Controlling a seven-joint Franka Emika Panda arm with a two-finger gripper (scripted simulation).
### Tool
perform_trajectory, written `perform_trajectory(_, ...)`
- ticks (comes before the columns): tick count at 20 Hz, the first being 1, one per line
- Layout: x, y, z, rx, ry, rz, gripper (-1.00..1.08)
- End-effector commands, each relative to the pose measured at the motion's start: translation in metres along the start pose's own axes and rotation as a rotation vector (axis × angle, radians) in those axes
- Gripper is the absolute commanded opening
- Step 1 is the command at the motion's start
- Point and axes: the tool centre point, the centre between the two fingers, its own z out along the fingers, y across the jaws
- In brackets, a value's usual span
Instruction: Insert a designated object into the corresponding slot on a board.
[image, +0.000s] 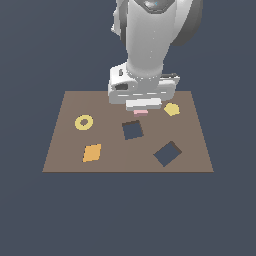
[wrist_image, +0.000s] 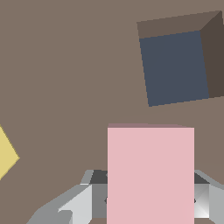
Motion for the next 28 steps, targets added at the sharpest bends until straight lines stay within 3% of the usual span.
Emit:
perform_trajectory(1, 0.009, -0.012, -0.001, 0.0, 0.001, 0.08, -1.0)
perform_trajectory(15, 0.084, -0.063, -0.004, 0.001, 0.001, 0.557, -1.0)
perform_trajectory(28, 0.149, -0.071, -0.007, 0.001, 0.001, 0.899, -1.0)
